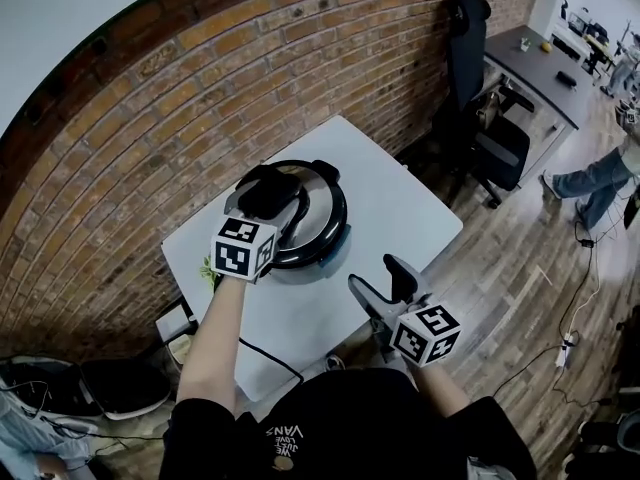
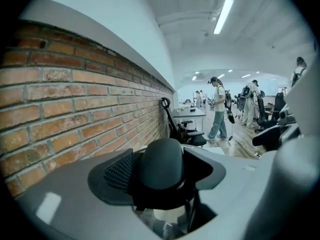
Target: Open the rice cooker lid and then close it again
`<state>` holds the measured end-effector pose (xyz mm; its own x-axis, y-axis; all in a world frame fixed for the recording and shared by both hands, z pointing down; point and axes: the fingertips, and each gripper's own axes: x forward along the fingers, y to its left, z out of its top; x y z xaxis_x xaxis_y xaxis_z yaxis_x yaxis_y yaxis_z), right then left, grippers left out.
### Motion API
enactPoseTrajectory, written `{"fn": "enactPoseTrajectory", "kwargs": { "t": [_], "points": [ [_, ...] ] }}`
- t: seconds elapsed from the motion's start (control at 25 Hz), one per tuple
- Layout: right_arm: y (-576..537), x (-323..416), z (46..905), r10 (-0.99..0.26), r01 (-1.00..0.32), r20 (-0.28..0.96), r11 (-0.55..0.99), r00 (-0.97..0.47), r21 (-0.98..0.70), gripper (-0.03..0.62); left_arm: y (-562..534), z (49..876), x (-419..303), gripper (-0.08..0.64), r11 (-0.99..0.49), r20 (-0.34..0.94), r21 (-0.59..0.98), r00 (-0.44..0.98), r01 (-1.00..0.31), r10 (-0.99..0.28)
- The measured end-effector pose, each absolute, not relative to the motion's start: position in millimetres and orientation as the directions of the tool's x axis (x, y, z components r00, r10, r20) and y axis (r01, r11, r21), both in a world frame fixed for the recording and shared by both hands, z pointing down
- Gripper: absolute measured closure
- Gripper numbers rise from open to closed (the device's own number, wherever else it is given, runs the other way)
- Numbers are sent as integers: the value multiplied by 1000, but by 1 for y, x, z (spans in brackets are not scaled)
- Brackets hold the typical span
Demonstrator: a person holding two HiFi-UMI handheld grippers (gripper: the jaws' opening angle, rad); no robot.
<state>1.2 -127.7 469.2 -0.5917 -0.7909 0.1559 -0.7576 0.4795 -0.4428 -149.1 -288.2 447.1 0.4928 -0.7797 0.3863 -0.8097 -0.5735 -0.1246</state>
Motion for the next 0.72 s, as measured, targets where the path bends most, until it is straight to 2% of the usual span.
{"fn": "enactPoseTrajectory", "kwargs": {
  "t": [0.32, 0.72],
  "points": [
    [-106, -2, 456, -805, -771, 141, 478, -576, -421, 244, -233, 423, -196, 267, -483, 232, -55, 459, -874, -858],
    [-111, -3, 450, -689, -688, 155, 621, -708, -376, 259, -143, 404, -211, 269, -301, 112, -71, 292, -951, -950]
  ]
}}
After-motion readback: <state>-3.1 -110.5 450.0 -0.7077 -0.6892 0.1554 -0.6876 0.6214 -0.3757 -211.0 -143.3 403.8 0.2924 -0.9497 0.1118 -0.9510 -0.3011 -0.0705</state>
